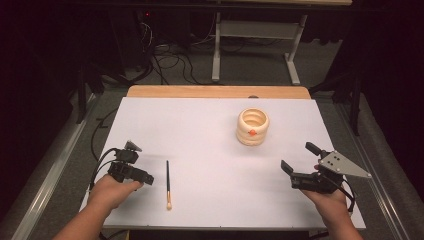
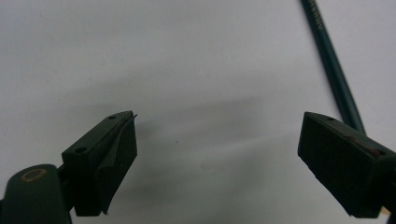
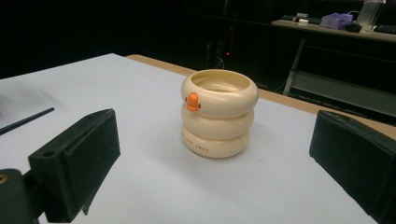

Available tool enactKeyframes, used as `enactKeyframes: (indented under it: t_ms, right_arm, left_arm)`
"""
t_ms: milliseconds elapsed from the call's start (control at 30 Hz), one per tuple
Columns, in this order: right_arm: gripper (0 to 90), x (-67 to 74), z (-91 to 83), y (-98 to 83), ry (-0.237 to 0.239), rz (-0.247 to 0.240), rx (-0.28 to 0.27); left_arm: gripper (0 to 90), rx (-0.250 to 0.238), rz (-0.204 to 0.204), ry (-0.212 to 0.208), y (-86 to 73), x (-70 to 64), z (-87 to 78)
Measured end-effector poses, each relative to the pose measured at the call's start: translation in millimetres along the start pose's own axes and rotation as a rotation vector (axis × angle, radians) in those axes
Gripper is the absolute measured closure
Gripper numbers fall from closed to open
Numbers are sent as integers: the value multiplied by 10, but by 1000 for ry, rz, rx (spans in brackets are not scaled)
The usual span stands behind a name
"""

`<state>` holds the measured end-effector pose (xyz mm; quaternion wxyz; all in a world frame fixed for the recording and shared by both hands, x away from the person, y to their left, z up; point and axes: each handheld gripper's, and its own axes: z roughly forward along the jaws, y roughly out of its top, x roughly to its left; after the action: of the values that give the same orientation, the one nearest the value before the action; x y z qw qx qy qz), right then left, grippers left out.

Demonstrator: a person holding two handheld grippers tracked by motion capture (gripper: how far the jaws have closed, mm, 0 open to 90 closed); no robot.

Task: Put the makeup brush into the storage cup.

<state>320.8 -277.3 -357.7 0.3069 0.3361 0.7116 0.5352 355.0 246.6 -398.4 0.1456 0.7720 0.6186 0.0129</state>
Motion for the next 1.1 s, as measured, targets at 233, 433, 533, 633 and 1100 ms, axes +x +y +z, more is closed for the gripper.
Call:
enactKeyframes:
  t_ms: [233,433,533,633,1100]
  right_arm:
    - [32,5,-6,3,3,9,-2]
    - [32,8,-4,3,3,8,-1]
    - [32,10,2,5,5,8,-1]
    - [32,10,14,-5,10,6,4]
    - [34,-26,24,-23,10,13,6]
  left_arm:
    - [121,89,-28,-8,45,18,-2]
    - [127,130,-22,26,52,4,-4]
    - [129,151,-32,37,53,-6,9]
    - [143,169,-41,44,61,-25,6]
    - [143,205,-45,23,215,-219,-30]
